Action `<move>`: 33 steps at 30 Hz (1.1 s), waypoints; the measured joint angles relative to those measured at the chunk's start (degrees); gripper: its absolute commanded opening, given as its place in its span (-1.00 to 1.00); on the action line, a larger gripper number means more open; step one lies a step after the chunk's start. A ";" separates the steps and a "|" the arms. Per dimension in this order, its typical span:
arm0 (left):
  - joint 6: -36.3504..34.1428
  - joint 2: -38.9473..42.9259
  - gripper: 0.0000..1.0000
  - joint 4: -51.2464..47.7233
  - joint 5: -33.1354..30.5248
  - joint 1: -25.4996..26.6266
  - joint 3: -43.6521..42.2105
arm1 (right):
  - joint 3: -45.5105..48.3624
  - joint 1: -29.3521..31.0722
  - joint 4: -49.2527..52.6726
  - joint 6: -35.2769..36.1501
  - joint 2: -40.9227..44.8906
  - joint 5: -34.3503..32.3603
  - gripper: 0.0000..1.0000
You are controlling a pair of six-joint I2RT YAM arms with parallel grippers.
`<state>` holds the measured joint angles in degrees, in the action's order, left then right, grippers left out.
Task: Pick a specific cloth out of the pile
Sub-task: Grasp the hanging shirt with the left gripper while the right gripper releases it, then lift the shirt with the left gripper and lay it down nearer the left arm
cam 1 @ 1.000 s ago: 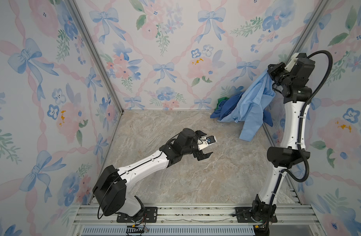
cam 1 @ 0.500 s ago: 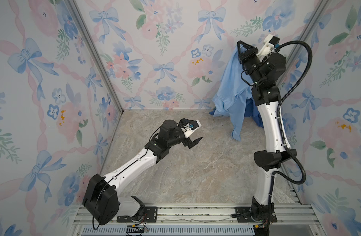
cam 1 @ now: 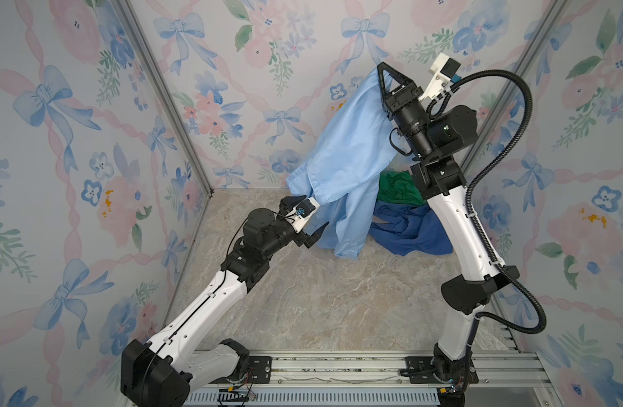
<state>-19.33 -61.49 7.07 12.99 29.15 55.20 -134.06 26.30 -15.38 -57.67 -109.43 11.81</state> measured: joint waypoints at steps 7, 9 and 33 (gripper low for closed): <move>5.40 17.94 0.96 -6.49 -6.67 5.75 -7.82 | 30.10 1.05 -8.09 -5.33 -4.15 5.49 -0.93; 7.02 18.97 0.96 -8.28 -8.63 5.79 -7.72 | 37.33 1.95 -8.44 -5.40 -5.42 6.21 -0.66; 30.05 -47.04 0.96 -19.71 -19.15 -0.13 24.06 | 86.86 2.91 29.07 27.71 40.52 -13.66 0.94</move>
<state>10.72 -108.53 -12.64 -6.15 29.02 79.26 -47.20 29.21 13.69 -29.95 -68.90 -1.85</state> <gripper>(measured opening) 0.979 0.968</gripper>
